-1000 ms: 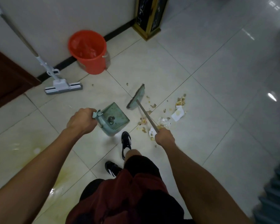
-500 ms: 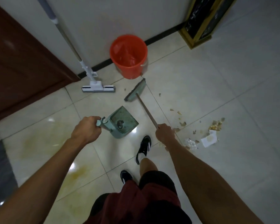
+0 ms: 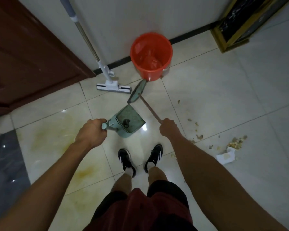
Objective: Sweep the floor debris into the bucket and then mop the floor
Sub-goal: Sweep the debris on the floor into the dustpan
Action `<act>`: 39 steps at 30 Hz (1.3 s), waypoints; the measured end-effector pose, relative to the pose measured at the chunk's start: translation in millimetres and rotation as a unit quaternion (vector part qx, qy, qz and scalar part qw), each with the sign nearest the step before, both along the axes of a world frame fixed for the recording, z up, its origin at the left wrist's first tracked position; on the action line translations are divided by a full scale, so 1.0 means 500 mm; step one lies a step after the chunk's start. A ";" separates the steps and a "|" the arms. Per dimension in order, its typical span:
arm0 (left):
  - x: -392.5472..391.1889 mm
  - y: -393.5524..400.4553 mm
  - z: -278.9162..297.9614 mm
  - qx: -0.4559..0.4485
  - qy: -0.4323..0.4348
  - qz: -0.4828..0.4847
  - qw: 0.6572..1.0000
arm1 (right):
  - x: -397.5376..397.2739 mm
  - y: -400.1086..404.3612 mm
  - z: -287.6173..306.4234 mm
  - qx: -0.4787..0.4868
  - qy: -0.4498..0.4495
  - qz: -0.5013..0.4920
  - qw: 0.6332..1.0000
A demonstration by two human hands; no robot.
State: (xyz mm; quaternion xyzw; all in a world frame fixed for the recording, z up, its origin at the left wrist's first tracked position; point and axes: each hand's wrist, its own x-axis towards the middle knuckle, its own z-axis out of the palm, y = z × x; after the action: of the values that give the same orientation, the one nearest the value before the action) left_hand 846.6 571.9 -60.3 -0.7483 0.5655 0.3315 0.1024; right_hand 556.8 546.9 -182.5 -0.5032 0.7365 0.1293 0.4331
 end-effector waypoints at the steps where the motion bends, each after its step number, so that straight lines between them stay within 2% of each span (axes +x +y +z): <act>1: 0.001 -0.012 -0.003 0.000 0.004 -0.010 1.000 | -0.004 0.003 0.004 0.004 0.009 -0.005 1.000; 13: 0.014 -0.118 -0.011 0.033 0.068 -0.169 0.983 | -0.011 0.153 0.061 0.038 0.064 -0.138 0.988; 18: -0.009 -0.131 -0.010 0.029 0.086 -0.204 0.975 | -0.037 0.226 0.069 0.062 0.078 -0.164 0.981; 26: -0.106 -0.146 -0.014 0.029 0.067 -0.290 0.954 | -0.124 0.337 0.096 0.063 0.115 -0.241 0.962; 34: -0.244 -0.148 0.021 -0.026 0.045 -0.343 0.938 | -0.238 0.405 0.117 0.027 0.111 -0.354 0.928; 39: -0.297 -0.156 0.042 -0.048 0.034 -0.369 0.928 | -0.272 0.384 0.115 0.005 0.092 -0.338 0.936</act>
State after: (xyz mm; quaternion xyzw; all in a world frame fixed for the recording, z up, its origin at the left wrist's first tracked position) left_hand 698.2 494.2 -39.5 -0.4793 0.8197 0.2683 0.1623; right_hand 421.0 738.7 -125.0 -0.2079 0.8992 0.0245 0.3842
